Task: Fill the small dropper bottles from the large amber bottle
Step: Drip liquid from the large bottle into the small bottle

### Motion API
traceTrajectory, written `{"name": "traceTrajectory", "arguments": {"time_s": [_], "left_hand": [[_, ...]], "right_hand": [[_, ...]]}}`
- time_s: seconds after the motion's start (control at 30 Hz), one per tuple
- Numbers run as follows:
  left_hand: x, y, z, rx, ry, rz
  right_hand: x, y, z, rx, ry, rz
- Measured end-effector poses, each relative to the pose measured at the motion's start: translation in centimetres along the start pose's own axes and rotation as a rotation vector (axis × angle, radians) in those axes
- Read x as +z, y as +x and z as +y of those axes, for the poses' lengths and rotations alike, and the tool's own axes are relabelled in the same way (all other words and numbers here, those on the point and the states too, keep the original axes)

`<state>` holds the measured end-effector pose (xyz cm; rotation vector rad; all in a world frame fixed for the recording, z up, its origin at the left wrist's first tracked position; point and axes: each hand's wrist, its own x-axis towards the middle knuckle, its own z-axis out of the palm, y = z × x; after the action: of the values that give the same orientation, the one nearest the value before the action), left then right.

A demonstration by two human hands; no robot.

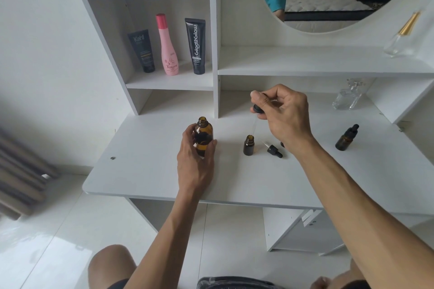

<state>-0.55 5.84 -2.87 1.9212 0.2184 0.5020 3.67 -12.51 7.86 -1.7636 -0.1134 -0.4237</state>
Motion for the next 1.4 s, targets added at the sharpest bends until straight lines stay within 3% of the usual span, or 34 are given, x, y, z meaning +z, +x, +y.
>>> {"name": "traceTrajectory", "arguments": {"time_s": [0.37, 0.63, 1.4], "left_hand": [[0.0, 0.0, 0.0, 0.0, -0.01, 0.001], [0.0, 0.0, 0.1, -0.011, -0.013, -0.006], [-0.1, 0.0, 0.0, 0.003, 0.033, -0.033]], "right_hand": [[0.5, 0.2, -2.4, -0.043, 0.173, 0.063], [4.4, 1.0, -5.5, -0.113, 0.269, -0.059], [8.0, 1.7, -4.9, -0.175, 0.034, -0.149]]}}
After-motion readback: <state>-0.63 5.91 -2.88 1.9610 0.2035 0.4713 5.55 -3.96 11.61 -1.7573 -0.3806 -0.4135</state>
